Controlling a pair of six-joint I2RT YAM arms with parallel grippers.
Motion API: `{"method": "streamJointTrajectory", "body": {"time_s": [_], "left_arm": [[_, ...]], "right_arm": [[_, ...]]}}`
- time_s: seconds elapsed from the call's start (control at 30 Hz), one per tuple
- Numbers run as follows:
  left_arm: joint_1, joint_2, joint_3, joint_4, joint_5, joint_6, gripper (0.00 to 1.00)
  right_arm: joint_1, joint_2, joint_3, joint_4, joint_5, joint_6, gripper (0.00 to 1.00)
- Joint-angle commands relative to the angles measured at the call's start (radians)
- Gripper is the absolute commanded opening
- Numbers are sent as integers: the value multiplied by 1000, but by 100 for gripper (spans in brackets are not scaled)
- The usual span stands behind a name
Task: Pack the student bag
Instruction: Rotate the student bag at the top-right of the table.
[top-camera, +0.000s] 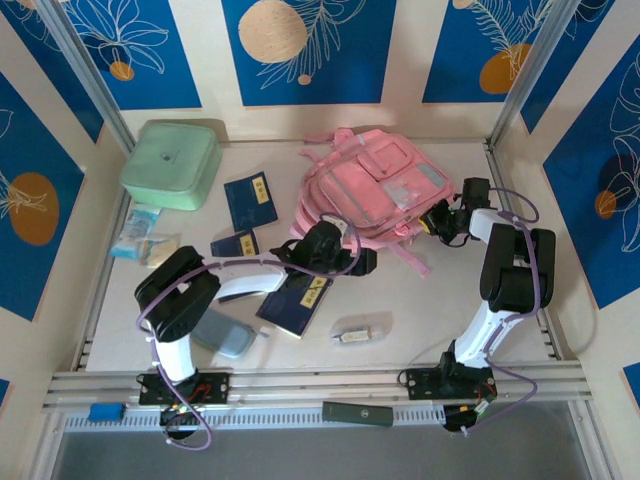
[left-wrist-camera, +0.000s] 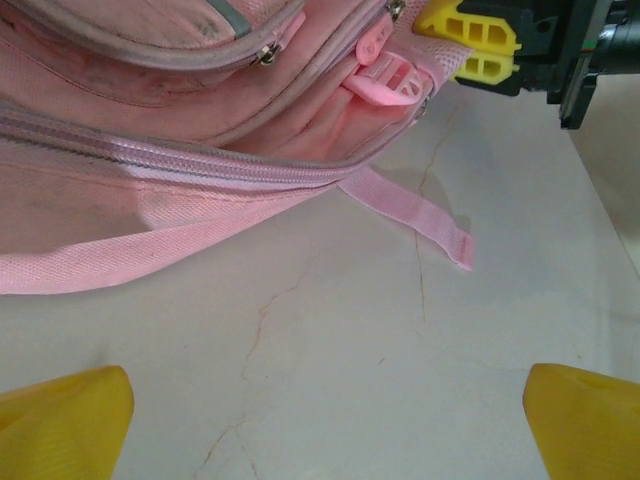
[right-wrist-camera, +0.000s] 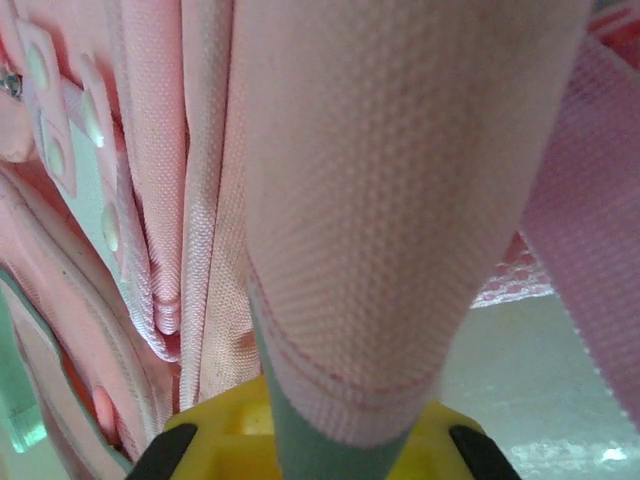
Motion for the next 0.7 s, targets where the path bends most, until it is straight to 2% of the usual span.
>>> {"method": "streamJointTrajectory", "body": {"time_s": [0.0,0.2,0.4,0.53,0.67], "left_arm": [[22,38,41,-4,8,21,100],[70,87,63,60,17,49,100],[126,155,166,7,23,105,99],[175,188,235,-37,54,142,100],[223,148,241,-76,46,189,99]], "right_arm": [[0,-76,-21,10,-80,-5,0],[26,-229,-112,-11,-83,15,0],[86,-400,-219,-74,-94,62,0],[175,-526,-286,-76,-18,173,0],[260,-588,-320,-79,86,315,0]]}}
